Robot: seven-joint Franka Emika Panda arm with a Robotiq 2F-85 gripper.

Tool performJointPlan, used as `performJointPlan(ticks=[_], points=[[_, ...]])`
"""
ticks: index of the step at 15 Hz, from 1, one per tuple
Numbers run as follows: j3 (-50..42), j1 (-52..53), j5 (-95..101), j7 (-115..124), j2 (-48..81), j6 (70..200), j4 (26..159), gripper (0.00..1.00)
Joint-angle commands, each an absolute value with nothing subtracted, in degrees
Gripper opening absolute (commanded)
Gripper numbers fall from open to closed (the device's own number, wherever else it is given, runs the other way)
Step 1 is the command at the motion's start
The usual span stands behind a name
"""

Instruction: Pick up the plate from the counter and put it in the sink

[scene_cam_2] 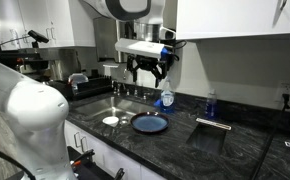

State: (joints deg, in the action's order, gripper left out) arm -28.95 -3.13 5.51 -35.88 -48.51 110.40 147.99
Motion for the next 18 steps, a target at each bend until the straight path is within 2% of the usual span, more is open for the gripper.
performJointPlan(ticks=[1, 9, 18], points=[[-31.4, -2.7, 3.5, -40.0, -42.7, 116.3, 149.2, 1.00], [-32.0, -3.6, -0.9, -41.6, -28.8, 129.9, 151.6, 1.00], [-32.3, -3.1, -15.8, -46.8, -14.4, 137.1, 151.1, 1.00]])
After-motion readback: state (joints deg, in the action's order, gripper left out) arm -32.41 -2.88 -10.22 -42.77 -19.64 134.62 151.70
